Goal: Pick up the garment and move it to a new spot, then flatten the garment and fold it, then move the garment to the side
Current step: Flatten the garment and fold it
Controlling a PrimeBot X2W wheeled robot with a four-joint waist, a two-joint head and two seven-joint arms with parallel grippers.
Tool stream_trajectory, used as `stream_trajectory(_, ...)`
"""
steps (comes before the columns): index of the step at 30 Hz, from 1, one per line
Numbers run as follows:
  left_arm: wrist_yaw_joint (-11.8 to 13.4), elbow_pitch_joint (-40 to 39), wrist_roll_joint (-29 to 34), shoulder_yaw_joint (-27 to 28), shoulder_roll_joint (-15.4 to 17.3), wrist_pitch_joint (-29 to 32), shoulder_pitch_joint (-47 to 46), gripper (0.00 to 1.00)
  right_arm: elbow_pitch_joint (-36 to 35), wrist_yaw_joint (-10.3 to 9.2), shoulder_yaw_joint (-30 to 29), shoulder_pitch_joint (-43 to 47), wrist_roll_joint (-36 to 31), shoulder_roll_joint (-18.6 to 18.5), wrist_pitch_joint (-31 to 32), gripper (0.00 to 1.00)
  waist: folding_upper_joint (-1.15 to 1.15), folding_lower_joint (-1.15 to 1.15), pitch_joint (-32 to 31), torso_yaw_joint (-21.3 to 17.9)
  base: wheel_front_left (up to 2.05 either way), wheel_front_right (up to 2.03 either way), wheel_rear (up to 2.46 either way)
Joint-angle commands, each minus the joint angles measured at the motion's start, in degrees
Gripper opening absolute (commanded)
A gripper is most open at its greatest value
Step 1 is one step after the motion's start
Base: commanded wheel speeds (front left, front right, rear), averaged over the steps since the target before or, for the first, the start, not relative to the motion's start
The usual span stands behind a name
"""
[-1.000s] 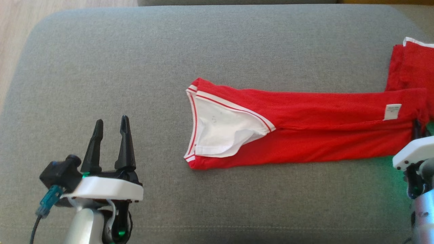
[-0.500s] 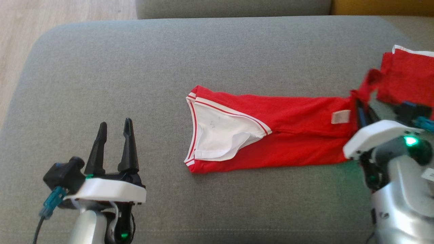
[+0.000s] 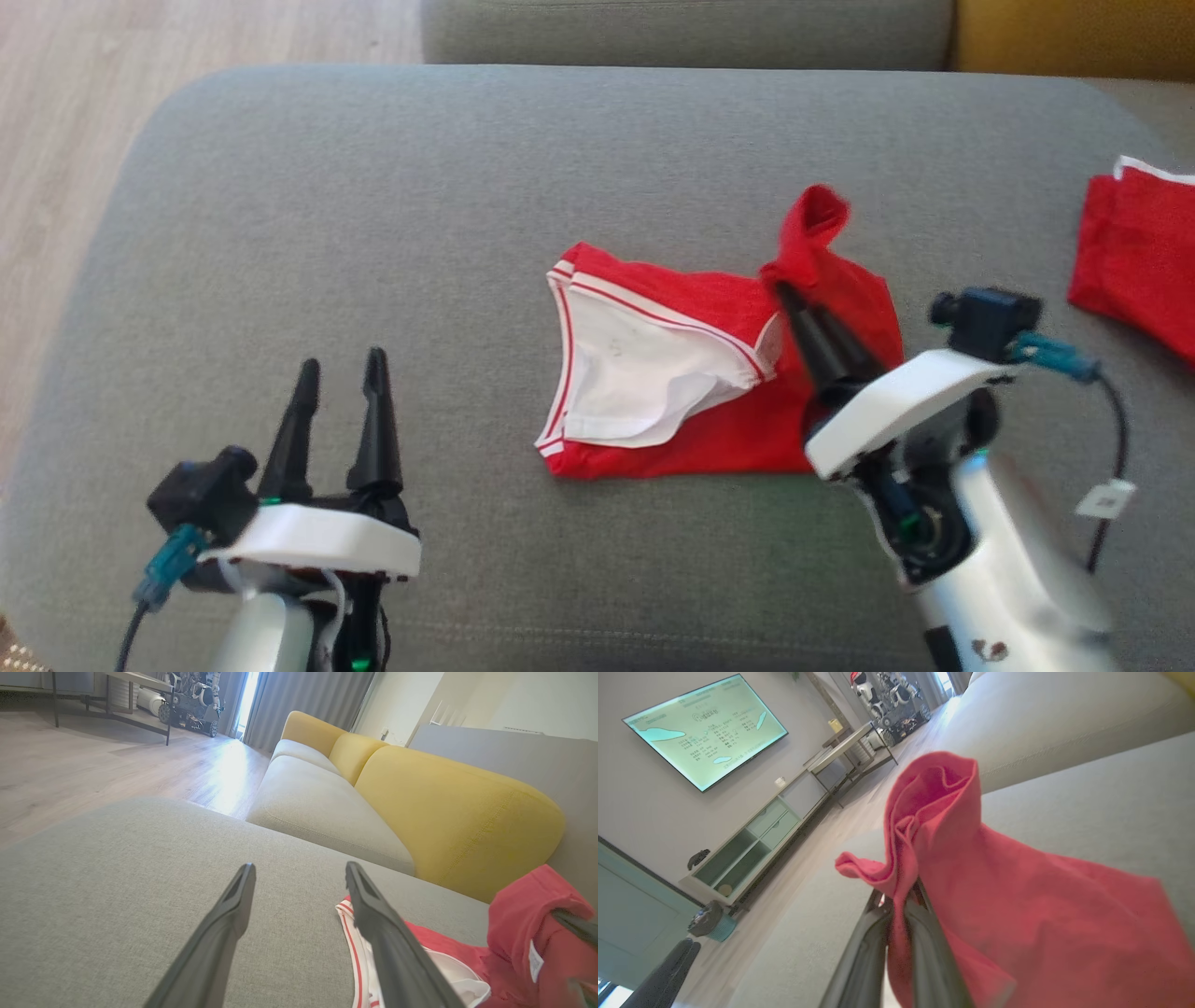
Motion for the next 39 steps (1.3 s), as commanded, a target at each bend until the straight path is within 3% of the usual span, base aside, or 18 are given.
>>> stream_trajectory(1, 0.08, -1.32, -0.48, 1.19, 0.13, -0.70, -1.17, 1.00, -1.12, -0.05, 2.48, -2.39, 1.60, 0.60, -1.26, 0.00, 0.00, 0.00, 0.02, 0.82, 0.00, 0.00, 0.00)
stream_trajectory(9, 0.39, -0.85, -1.64, -0.66, 0.13, -0.70, -1.35, 1.00, 8.59, -0.05, 11.25, -7.95, 14.15, 0.60, -8.45, 0.00, 0.00, 0.00, 0.95, 4.43, 0.00, 0.00, 0.00)
stream_trajectory(20, 0.49, -0.46, -2.31, -1.63, 0.13, -0.70, -1.99, 1.00, 23.38, -0.05, 24.23, -15.69, 26.65, 0.61, -17.19, 0.00, 0.00, 0.00, 2.57, 8.33, 0.00, 0.00, 0.00)
stream_trajectory(21, 0.47, -0.45, -2.30, -1.64, 0.13, -0.70, -2.06, 1.00, 24.74, -0.05, 25.39, -16.48, 27.11, 0.61, -17.81, 0.43, 0.00, 0.00, 2.74, 8.50, 0.00, 0.00, 0.00)
stream_trajectory(22, 0.45, -0.41, -2.29, -1.63, 0.13, -0.70, -2.13, 1.00, 25.72, -0.05, 26.30, -17.06, 28.32, 0.61, -18.22, 1.00, 0.00, 0.00, 2.85, 8.61, 0.00, 0.00, 0.00)
stream_trajectory(28, 0.47, -0.03, -1.86, -0.85, 0.13, -0.70, -2.00, 1.00, 27.04, -0.05, 33.06, -20.54, 33.82, 0.61, -20.44, 1.00, 0.00, 0.00, 2.99, 7.78, 0.00, 0.00, 0.00)
stream_trajectory(32, 0.41, 0.43, -1.42, -0.44, 0.13, -0.70, -1.90, 1.00, 28.96, -0.05, 34.31, -22.14, 35.27, 0.61, -21.91, 1.00, 0.00, 0.00, 2.48, 6.60, 0.00, 0.00, 0.00)
stream_trajectory(35, 0.40, 0.51, -1.19, 0.07, 0.13, -0.70, -1.80, 1.00, 30.54, -0.05, 34.78, -23.92, 34.99, 0.61, -23.30, 1.00, 0.00, 0.00, 1.62, 5.24, 0.00, 0.00, 0.00)
stream_trajectory(39, 0.47, -0.01, -1.27, 0.96, 0.13, -0.70, -1.37, 1.00, 34.58, -0.05, 33.64, -26.97, 29.74, 0.34, -25.28, 1.00, 0.00, 0.00, 0.49, 3.13, 0.00, 0.00, 0.00)
